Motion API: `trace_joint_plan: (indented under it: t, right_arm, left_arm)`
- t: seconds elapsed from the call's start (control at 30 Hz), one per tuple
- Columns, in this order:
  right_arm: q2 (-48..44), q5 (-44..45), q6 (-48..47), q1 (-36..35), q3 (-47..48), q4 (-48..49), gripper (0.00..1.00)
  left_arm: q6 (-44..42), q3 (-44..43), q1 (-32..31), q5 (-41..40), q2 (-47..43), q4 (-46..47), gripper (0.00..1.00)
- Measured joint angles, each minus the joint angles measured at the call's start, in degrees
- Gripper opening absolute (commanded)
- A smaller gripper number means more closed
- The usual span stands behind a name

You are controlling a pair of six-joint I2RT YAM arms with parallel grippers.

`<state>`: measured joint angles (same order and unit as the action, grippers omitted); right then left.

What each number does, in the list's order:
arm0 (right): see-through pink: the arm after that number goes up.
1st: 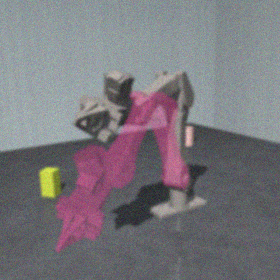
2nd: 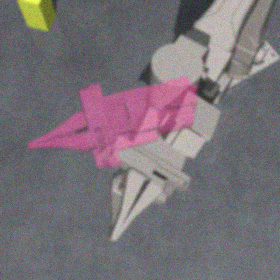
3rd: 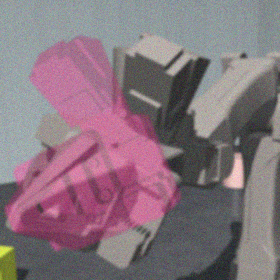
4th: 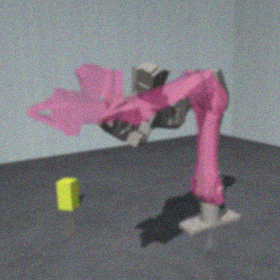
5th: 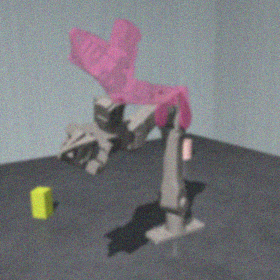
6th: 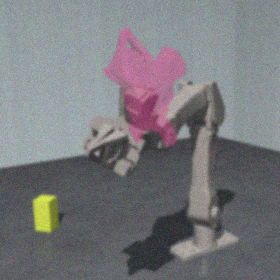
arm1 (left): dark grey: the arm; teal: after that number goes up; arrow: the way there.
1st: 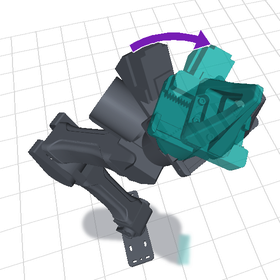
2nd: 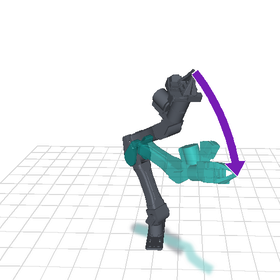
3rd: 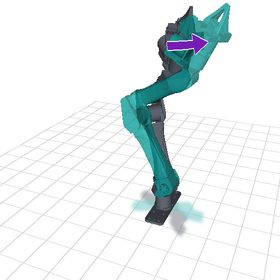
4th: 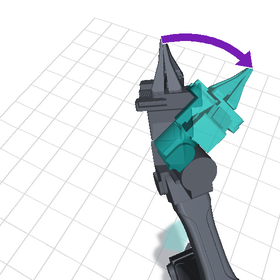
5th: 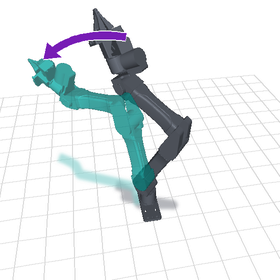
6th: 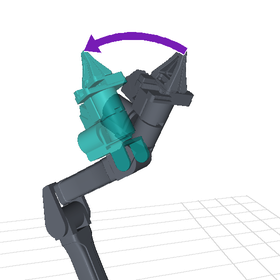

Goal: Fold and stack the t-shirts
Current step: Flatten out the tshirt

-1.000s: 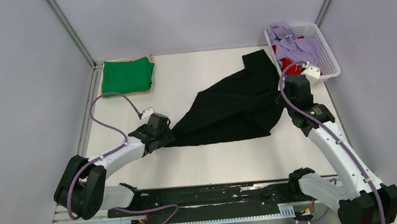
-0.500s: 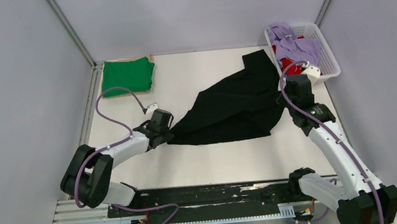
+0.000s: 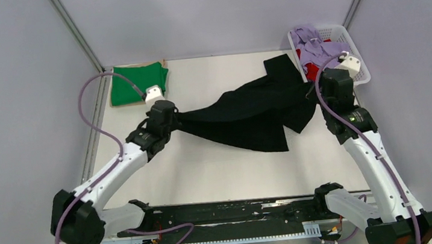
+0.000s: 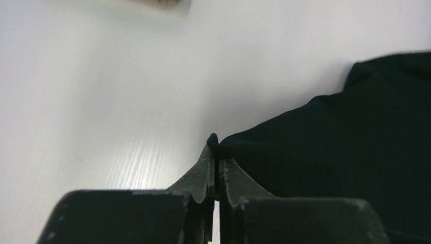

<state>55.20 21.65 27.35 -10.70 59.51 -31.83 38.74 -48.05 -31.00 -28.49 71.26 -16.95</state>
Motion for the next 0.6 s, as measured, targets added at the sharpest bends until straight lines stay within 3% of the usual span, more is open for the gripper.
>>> trace_joint_plan:
  t: [0.2,0.43,0.6]
  right_arm:
    - [-2.4,-4.13,-3.1,0.02,10.08,1.53,0.0]
    - [-4.94,-14.53,-7.48,0.02,24.65,4.0,0.0]
    - [-4.87,-23.91,-9.6,0.02,35.17,4.37,0.0]
  left_arm:
    - [-8.39,-7.43,-0.04,-3.76,-13.77,0.13,0.0]
    - [-17.4,-25.38,-0.15,-8.04,-19.3,-2.82,0.0]
    - [-22.21,-34.8,-0.15,-6.32,-24.65,-4.7,0.0]
